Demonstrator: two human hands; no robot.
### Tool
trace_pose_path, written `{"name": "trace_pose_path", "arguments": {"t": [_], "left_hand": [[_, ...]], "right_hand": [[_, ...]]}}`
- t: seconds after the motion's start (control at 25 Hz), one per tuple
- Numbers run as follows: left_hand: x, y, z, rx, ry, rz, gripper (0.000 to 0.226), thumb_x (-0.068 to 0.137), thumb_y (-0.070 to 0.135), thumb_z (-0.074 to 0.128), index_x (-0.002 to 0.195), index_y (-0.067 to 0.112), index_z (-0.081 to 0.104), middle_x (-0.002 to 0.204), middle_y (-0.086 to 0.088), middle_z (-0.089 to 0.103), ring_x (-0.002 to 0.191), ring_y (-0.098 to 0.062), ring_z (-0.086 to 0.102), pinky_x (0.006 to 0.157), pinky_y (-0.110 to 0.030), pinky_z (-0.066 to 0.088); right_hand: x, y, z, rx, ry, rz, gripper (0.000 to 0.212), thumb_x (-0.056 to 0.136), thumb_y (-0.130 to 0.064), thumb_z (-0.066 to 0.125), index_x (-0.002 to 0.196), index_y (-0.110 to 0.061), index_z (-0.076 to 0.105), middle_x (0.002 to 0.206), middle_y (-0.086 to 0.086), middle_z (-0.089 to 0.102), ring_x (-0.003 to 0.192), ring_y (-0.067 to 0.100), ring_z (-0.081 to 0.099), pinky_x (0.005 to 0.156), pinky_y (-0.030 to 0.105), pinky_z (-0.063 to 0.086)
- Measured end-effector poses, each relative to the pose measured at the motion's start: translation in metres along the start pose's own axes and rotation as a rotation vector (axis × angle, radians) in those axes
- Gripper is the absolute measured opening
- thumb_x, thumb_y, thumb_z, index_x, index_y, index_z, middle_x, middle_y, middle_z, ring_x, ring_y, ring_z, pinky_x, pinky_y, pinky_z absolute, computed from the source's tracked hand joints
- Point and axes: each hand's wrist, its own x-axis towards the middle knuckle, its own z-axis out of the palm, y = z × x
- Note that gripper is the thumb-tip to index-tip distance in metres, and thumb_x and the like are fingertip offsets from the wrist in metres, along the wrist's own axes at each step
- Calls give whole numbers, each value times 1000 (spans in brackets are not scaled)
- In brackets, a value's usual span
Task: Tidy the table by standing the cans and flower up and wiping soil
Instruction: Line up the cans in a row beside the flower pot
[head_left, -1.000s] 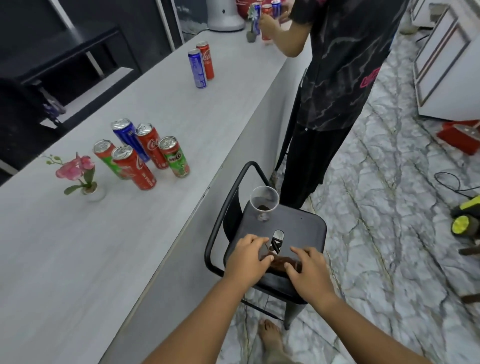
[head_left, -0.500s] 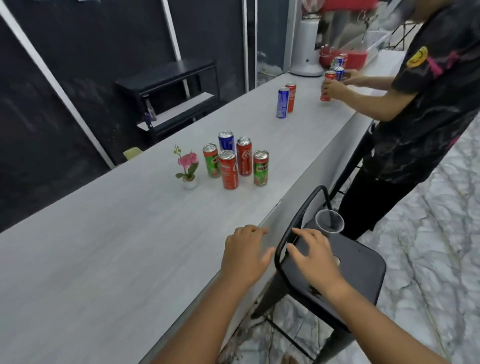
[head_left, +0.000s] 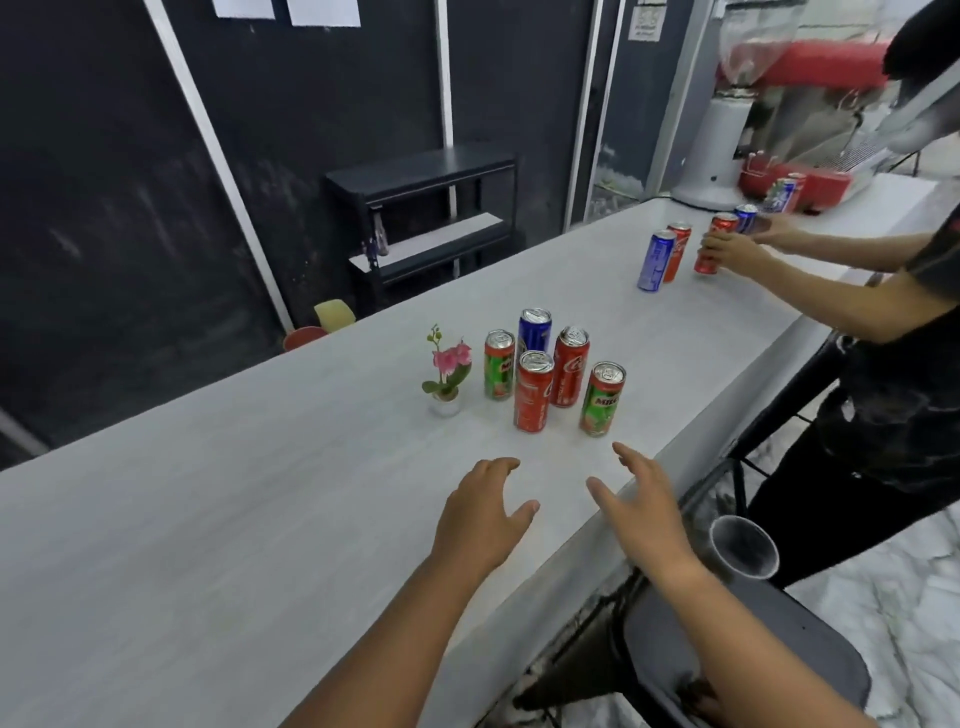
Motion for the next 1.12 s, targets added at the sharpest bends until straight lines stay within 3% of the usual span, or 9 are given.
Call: {"name": "trace_pose_path", "arguments": {"t": [0.24, 0.32, 0.4, 0.52, 0.6, 0.72, 0.92, 1.12], "left_hand": [[105, 11, 11, -122, -13, -218, 94, 89, 52, 82, 164, 33, 29, 161, 6, 50, 141, -17, 56, 112, -39, 54], [130, 14, 21, -183, 6, -262, 102, 84, 53, 87, 164, 32, 28, 162, 6, 49, 143, -19, 55, 113, -42, 53], [147, 18, 32, -243, 44, -272, 104, 77, 54, 91, 160, 35, 32, 158, 8, 53, 142, -19, 57, 112, -43, 53], [160, 23, 43, -215, 131, -288, 96, 71, 60, 93, 149, 37, 42, 149, 11, 60, 135, -18, 63, 108, -42, 56], [165, 22, 46, -199, 177, -294, 88, 71, 62, 91, 142, 37, 46, 144, 12, 64, 131, -17, 66, 103, -40, 58], [161, 17, 45, -219, 197, -288, 82, 72, 61, 91, 140, 40, 49, 141, 14, 67, 127, -14, 68, 101, -37, 59], [123, -10, 26, -292, 222, -311, 76, 72, 65, 89, 136, 47, 52, 123, 31, 58, 108, 4, 58, 82, -12, 44], [71, -54, -18, -322, 342, -365, 77, 71, 68, 85, 138, 45, 55, 128, 28, 65, 114, 2, 63, 89, -18, 51]], "right_hand": [[103, 11, 14, 111, 15, 119, 98, 85, -38, 88, 163, -28, 30, 159, -3, 44, 142, 15, 47, 112, 38, 43], [126, 16, 18, 127, -3, 112, 87, 81, -34, 91, 153, -28, 43, 148, -5, 52, 132, 15, 55, 104, 35, 49], [139, 22, 23, 121, 10, 90, 65, 80, -30, 92, 134, -31, 55, 132, -5, 62, 118, 15, 63, 88, 23, 48], [146, 28, 25, 134, 35, 75, 52, 83, -29, 90, 123, -34, 57, 119, -11, 67, 107, 8, 66, 78, 17, 44], [148, 29, 24, 144, 25, 72, 51, 83, -32, 89, 124, -34, 59, 117, -17, 68, 103, -2, 65, 76, 18, 46], [146, 29, 24, 180, 10, 65, 48, 83, -35, 89, 121, -38, 62, 113, -23, 71, 101, -2, 66, 77, 22, 48], [132, 9, 48, 223, -111, 16, 45, 80, -39, 92, 115, -45, 65, 107, -26, 73, 96, -2, 68, 78, 25, 52], [110, -32, 105, 236, -276, -90, 51, 79, -37, 93, 123, -42, 66, 107, -32, 72, 95, -8, 67, 79, 24, 53]]}}
